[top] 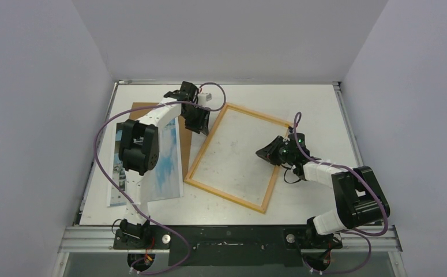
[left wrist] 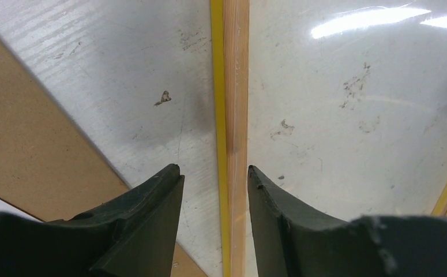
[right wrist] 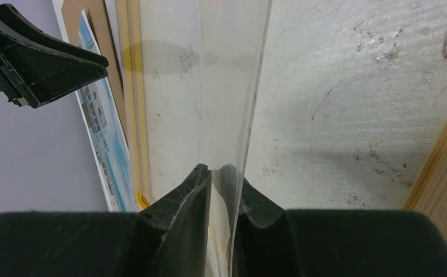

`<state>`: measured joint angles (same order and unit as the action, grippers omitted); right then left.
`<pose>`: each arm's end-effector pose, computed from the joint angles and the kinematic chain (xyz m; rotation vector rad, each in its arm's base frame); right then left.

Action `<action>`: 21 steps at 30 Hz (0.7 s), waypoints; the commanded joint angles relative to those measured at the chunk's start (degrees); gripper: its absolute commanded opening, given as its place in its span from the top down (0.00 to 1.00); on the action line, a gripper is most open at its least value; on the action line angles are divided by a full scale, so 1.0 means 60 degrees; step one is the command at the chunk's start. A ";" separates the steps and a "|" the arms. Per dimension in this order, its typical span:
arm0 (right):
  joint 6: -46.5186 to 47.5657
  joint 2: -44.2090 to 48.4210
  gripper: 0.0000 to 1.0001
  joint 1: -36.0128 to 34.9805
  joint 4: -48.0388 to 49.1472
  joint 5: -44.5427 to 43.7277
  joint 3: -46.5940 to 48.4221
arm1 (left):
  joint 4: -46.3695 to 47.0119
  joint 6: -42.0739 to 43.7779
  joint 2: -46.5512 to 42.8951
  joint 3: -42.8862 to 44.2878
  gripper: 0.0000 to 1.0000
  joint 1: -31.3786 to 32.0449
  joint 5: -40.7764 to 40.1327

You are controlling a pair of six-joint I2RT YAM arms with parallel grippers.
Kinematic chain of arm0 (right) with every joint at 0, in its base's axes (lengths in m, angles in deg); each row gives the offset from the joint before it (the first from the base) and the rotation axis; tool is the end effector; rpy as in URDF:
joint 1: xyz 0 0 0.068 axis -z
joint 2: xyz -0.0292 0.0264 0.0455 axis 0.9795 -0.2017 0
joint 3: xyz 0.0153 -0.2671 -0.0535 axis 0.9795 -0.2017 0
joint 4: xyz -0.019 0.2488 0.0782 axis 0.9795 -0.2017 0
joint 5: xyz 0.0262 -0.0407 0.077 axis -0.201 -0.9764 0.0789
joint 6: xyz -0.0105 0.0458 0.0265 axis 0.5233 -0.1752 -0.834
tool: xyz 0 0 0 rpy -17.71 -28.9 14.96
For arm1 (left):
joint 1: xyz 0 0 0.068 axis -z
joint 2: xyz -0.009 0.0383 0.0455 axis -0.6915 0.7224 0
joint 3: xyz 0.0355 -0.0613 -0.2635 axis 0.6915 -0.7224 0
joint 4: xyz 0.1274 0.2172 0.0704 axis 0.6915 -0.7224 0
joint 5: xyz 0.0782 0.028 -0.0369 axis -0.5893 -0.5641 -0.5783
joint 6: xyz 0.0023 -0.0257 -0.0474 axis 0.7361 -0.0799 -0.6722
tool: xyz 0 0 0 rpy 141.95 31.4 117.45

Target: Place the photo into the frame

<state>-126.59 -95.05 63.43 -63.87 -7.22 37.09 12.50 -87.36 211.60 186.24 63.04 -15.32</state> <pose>0.2553 0.0842 0.1511 0.6006 2.3234 1.1543 0.4326 -0.1638 0.1896 0.4740 2.7296 -0.5676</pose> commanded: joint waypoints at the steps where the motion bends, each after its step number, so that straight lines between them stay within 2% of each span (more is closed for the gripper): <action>1: 0.0255 0.0229 0.85 0.0027 0.0232 0.0230 -0.0059 | 0.0593 0.0178 -0.0300 -0.0003 0.57 0.0034 -0.0097; 21: 0.0813 -0.0073 0.86 0.0246 -0.0413 0.0838 0.0213 | 0.0777 0.0178 -0.0107 -0.0087 0.61 0.0271 -0.0110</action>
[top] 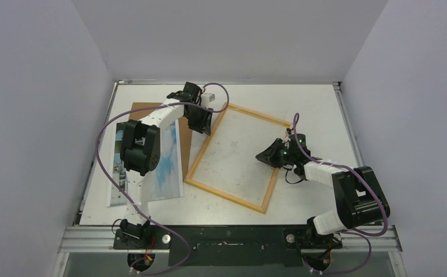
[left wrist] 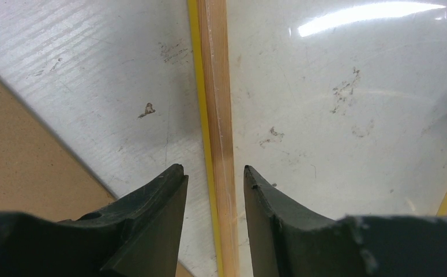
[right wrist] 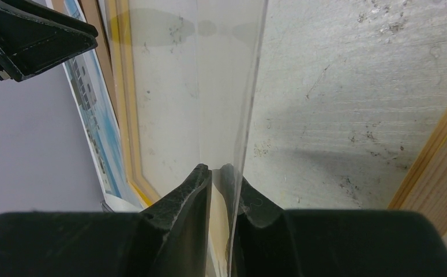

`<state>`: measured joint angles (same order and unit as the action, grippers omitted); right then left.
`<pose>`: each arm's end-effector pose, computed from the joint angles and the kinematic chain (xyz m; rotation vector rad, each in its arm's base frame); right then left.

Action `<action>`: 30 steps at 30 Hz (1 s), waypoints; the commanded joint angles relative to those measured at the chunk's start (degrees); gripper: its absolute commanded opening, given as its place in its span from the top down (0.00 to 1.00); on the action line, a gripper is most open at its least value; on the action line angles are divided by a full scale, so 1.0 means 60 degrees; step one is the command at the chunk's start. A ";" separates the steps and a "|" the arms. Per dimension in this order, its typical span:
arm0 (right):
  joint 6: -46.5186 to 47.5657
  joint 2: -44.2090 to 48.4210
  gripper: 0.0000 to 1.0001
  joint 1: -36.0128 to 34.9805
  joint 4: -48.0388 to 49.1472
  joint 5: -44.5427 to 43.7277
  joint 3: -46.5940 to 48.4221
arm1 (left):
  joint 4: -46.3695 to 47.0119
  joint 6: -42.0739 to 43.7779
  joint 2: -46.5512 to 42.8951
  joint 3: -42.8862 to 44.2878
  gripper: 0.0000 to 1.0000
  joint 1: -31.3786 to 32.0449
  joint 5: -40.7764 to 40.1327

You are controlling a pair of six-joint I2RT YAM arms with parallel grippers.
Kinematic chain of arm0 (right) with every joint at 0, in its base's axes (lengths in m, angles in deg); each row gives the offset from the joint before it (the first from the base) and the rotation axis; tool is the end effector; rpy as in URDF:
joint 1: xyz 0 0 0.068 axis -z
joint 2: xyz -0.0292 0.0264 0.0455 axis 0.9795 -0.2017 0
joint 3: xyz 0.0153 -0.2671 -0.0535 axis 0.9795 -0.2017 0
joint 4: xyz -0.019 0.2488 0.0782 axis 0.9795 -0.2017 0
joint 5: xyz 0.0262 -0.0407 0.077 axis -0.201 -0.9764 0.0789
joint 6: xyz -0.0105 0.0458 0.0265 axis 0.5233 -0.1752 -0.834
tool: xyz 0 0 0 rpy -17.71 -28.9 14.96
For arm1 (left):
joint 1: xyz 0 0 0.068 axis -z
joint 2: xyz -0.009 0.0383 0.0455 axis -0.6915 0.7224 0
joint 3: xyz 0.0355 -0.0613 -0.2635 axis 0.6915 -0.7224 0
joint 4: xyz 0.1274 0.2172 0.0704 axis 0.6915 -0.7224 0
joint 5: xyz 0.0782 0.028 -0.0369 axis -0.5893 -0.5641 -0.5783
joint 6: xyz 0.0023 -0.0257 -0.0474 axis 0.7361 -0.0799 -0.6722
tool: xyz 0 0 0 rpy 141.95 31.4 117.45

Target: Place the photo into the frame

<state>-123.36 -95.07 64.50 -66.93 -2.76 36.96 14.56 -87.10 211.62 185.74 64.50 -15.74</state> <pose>0.2514 0.0806 0.1467 0.5412 2.3887 1.1871 0.4307 -0.1754 0.1883 0.5148 2.6984 -0.5652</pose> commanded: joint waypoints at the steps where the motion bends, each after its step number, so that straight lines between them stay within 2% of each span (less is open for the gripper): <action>1: 0.0259 -0.0105 0.86 0.0070 0.0125 0.0093 0.0219 | 0.0434 0.0135 -0.0103 -0.0007 0.61 0.0040 -0.0040; 30: -0.0084 -0.0460 0.86 0.0301 0.0472 0.0601 -0.0098 | 0.0532 0.0091 -0.0077 -0.0181 0.60 0.0248 -0.0062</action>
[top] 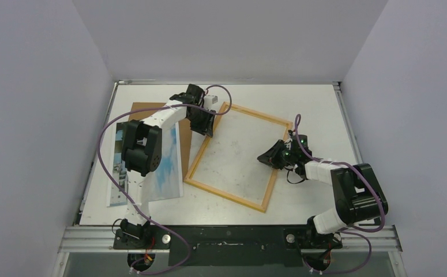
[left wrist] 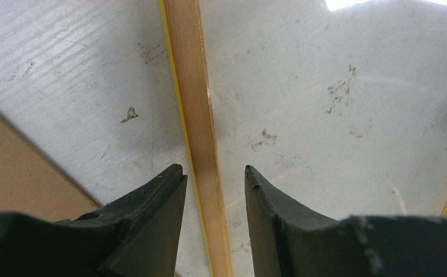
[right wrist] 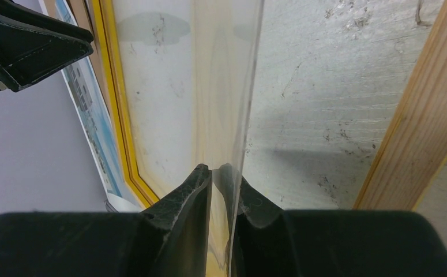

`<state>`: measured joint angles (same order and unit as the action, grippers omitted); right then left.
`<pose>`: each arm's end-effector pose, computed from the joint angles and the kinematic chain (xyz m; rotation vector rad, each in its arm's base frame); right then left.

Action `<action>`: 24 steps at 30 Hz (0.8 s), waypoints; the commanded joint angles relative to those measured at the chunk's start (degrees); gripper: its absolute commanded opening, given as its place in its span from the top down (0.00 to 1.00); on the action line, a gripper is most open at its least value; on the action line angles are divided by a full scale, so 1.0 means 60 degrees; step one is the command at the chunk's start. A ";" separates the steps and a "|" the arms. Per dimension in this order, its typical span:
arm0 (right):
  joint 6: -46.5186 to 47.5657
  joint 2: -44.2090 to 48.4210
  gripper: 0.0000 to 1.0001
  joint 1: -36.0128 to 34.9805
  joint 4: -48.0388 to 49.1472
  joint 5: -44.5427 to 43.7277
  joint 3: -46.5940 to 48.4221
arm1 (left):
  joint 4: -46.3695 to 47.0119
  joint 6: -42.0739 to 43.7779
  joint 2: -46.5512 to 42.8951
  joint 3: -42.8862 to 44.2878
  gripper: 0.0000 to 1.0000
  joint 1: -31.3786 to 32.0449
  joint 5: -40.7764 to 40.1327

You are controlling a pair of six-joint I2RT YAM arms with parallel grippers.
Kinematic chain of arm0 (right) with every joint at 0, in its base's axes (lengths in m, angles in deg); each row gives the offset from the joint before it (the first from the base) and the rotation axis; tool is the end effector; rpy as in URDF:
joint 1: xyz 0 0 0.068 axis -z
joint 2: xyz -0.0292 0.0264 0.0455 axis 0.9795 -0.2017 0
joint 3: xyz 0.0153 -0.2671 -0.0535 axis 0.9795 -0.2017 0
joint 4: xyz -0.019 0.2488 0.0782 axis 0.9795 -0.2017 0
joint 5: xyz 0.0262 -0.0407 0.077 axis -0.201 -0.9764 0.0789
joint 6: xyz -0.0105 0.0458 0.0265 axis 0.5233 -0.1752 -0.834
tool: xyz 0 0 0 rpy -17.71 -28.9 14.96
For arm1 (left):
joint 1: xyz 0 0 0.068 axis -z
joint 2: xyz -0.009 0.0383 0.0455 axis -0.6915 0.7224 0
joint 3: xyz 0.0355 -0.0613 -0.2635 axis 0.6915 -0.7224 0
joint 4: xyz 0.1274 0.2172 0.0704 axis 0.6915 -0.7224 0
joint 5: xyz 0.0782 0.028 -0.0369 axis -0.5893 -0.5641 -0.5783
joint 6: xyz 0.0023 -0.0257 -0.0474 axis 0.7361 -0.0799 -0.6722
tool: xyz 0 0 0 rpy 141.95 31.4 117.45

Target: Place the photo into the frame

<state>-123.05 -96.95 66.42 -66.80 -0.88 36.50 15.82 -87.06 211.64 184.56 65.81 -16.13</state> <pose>0.2525 0.0729 0.1372 0.5786 2.4135 1.1965 0.4259 -0.1847 0.1831 0.5453 2.6949 -0.5620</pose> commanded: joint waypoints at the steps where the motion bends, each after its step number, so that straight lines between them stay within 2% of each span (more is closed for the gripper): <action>1: -0.0144 -0.0147 0.86 -0.0026 0.0416 0.0280 -0.0012 | 0.0313 0.0083 -0.0091 0.0007 0.60 0.0029 0.0010; 14: -0.0339 -0.0215 0.86 -0.0067 0.0492 0.0262 0.0085 | 0.0236 0.0039 -0.0034 -0.0089 0.66 -0.0001 0.0613; 24: -0.0766 -0.0458 0.87 0.0013 0.1045 0.0083 -0.0168 | 0.0131 0.0039 0.0053 -0.0090 0.79 -0.0028 0.0962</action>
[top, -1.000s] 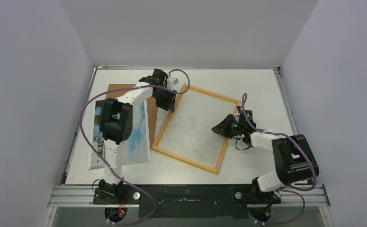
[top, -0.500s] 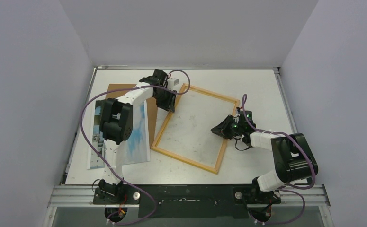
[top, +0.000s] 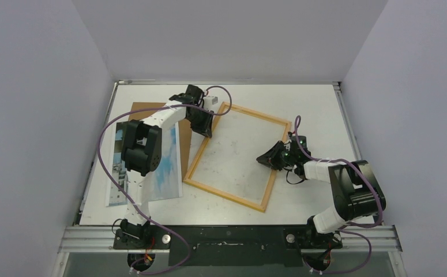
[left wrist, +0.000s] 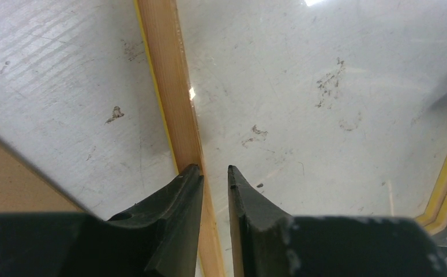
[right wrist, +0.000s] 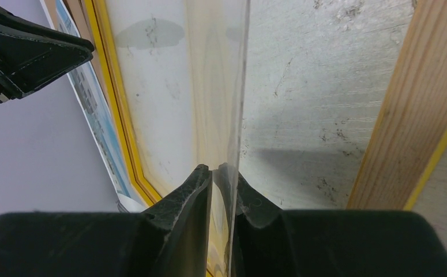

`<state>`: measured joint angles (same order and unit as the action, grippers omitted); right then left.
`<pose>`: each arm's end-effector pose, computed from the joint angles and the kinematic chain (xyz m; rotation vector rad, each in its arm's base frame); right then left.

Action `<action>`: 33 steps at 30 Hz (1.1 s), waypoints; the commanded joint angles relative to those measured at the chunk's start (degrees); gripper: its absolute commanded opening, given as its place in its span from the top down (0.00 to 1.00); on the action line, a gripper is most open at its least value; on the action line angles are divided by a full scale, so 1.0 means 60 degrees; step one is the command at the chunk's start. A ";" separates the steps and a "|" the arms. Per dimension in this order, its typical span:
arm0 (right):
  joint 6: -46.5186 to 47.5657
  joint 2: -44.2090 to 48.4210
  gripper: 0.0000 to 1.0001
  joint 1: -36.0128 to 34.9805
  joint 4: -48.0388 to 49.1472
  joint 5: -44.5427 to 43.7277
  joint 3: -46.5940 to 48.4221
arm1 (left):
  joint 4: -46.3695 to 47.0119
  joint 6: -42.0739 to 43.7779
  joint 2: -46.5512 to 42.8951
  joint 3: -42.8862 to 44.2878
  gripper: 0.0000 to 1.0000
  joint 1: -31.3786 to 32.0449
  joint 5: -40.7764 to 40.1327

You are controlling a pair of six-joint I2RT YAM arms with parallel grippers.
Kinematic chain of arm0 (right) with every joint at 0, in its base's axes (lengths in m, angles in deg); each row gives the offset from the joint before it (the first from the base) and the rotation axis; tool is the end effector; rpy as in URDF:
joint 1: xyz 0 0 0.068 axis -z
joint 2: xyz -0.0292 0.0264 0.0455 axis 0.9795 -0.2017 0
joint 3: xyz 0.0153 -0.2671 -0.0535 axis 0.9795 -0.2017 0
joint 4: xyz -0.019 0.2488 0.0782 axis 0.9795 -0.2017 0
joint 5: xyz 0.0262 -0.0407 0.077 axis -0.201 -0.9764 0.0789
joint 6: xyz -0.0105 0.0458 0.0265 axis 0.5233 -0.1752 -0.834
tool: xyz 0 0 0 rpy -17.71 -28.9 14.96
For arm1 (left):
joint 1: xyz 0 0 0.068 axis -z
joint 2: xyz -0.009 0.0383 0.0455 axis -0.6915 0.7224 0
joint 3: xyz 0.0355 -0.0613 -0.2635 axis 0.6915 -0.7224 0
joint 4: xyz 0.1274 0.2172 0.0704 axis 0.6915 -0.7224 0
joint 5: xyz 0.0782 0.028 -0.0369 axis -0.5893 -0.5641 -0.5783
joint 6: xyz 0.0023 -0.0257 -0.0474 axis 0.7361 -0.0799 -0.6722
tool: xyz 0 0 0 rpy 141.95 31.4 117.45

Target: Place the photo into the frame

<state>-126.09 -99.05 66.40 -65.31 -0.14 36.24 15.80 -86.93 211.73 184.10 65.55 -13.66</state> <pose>0.2536 0.0736 0.1293 0.6494 2.4293 1.2281 0.4250 -0.1836 0.1805 0.5538 2.7004 -0.6184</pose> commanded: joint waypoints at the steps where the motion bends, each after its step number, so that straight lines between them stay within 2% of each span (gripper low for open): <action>1: -0.0330 -0.0175 0.87 0.0010 0.0944 -0.0010 -0.0133 | 0.0121 0.0018 0.0052 -0.0012 0.80 0.0014 0.0595; 9: -0.0339 -0.0366 0.87 -0.0013 0.1015 0.0017 -0.0045 | -0.0135 0.0046 0.0100 0.0373 0.81 -0.0077 0.0749; 15: -0.0046 -0.0212 0.87 0.0031 0.0604 -0.0136 0.0061 | -0.0675 0.0293 -0.0089 0.1298 0.66 -0.0322 0.0368; 17: 0.0016 -0.0207 0.87 0.0028 0.0546 -0.0142 0.0098 | -0.0575 0.0447 -0.0137 0.1300 0.65 -0.0323 -0.0210; 21: 0.0014 -0.0180 0.87 0.0046 0.0506 -0.0119 0.0130 | -0.0637 0.0795 0.0145 0.1125 0.65 -0.0323 -0.0342; 25: -0.0047 -0.0163 0.87 0.0068 0.0534 -0.0005 0.0158 | -0.0575 0.0910 0.0463 0.0708 0.70 -0.0330 -0.0368; 33: -0.0132 -0.0312 0.88 0.0103 0.0755 0.0118 0.0168 | -0.0348 0.0882 0.0602 0.0149 0.90 -0.0323 -0.0035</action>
<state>-127.27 -101.28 66.60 -62.19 0.71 36.00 13.11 -83.02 214.07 186.04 63.61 -13.53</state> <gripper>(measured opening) 0.129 0.145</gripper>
